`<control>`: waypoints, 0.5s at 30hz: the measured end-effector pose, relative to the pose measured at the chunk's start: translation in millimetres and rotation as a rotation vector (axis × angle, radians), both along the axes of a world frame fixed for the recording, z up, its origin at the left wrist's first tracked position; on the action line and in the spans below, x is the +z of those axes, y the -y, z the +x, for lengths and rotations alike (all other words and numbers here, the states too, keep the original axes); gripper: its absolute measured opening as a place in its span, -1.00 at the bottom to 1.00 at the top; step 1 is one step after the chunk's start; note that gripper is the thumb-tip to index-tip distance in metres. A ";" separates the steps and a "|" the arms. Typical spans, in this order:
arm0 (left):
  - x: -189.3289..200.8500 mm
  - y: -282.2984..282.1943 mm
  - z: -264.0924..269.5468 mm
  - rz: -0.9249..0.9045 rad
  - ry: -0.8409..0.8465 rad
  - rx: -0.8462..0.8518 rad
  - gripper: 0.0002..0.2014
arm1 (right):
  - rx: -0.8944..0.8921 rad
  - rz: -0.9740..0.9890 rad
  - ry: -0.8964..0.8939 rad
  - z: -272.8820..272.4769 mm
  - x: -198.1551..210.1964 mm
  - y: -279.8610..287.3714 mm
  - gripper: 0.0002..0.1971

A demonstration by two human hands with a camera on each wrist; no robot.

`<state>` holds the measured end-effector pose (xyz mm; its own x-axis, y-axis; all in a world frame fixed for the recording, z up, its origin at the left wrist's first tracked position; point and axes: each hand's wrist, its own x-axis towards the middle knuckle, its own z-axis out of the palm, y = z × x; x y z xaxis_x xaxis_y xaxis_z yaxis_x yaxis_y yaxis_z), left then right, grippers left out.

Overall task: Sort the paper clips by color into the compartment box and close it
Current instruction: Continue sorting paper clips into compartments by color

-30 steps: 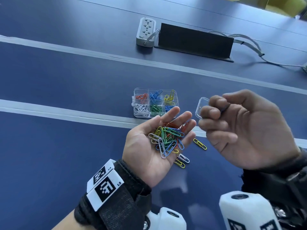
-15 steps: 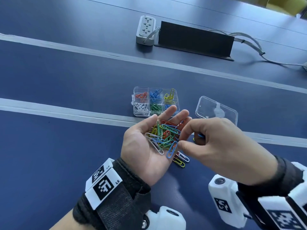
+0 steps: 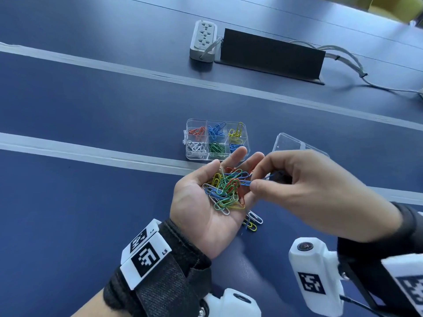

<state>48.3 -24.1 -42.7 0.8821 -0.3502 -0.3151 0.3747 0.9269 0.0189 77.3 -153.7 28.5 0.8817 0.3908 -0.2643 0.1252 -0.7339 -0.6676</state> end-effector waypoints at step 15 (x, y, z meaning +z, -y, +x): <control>-0.8 -9.1 5.4 -0.004 0.010 0.069 -0.62 | -0.265 0.843 -0.885 3.0 -7.5 22.9 -0.86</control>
<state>53.7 -15.1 -43.5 0.9071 -0.2898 -0.3053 0.3099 0.9506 0.0185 80.2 -176.5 21.0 0.6065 0.5647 -0.5597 -0.6923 0.0289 -0.7211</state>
